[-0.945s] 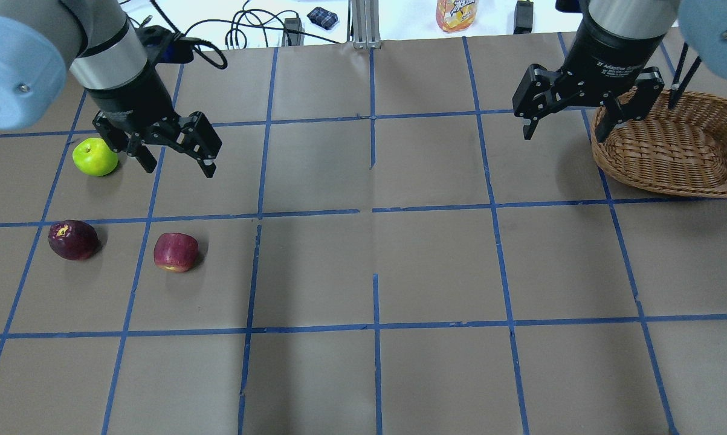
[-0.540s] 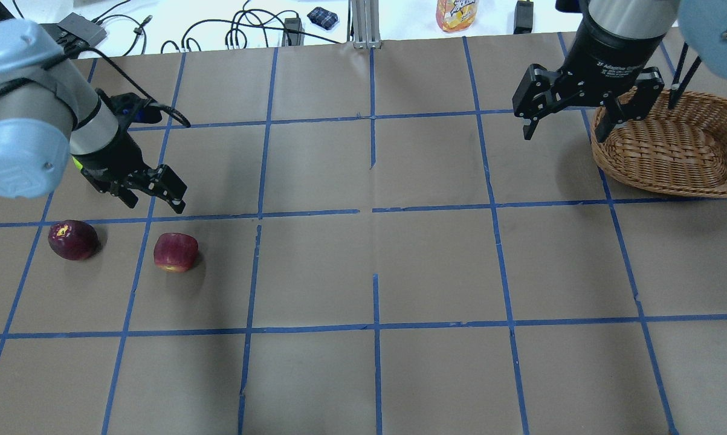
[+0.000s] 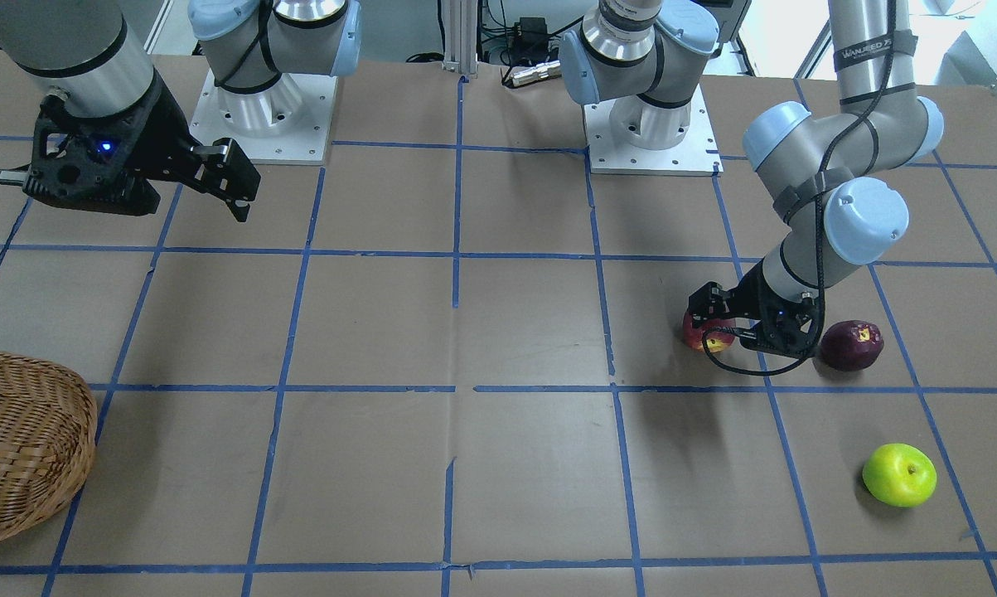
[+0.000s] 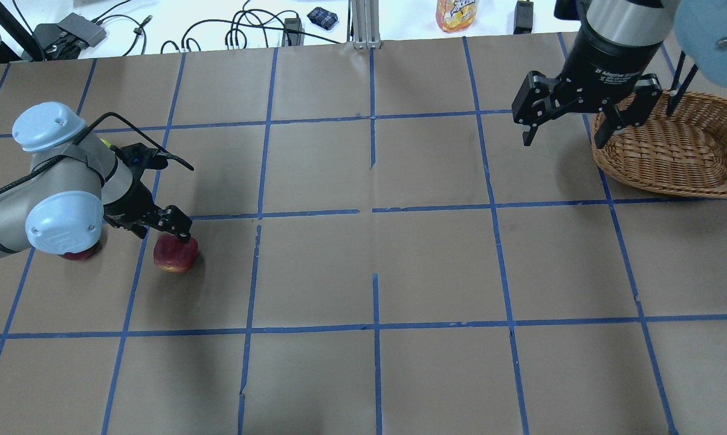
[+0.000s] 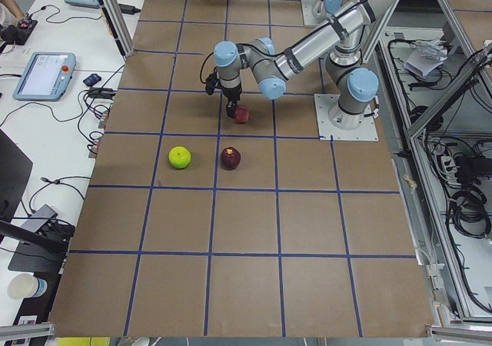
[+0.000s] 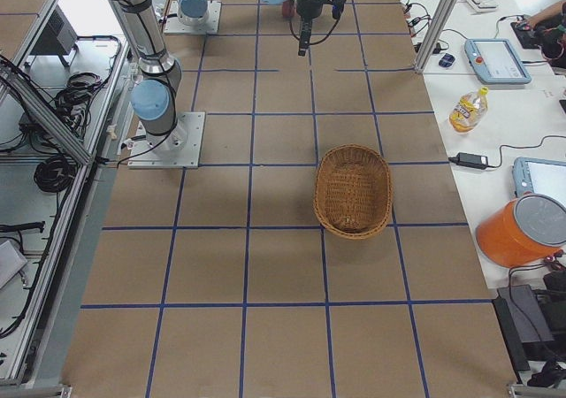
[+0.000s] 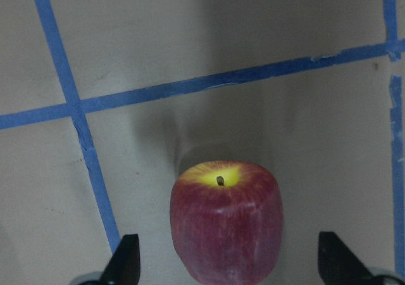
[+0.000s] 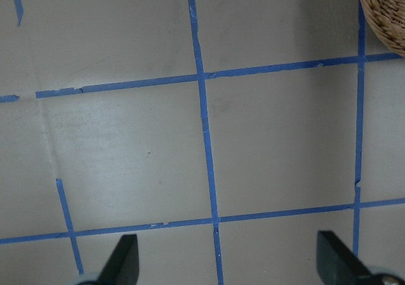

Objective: Put all apples into basket
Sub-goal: 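Grasp the red apple with the left gripper and carry it to center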

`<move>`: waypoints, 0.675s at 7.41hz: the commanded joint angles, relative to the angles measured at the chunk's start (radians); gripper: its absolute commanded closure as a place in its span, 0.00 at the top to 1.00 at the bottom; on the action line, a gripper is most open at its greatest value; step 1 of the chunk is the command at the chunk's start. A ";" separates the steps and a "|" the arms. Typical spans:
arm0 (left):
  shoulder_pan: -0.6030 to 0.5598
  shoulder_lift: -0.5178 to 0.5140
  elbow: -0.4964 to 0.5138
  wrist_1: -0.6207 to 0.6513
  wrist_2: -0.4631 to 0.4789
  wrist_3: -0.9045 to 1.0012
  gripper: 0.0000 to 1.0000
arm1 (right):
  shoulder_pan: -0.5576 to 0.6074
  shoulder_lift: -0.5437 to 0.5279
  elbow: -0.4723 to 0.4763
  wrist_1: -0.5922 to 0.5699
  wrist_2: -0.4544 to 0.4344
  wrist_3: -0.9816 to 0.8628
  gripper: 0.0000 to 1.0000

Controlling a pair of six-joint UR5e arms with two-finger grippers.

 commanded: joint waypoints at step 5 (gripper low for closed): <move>0.002 -0.062 -0.026 0.020 -0.003 -0.018 0.59 | 0.000 -0.078 0.062 -0.002 -0.020 -0.002 1.00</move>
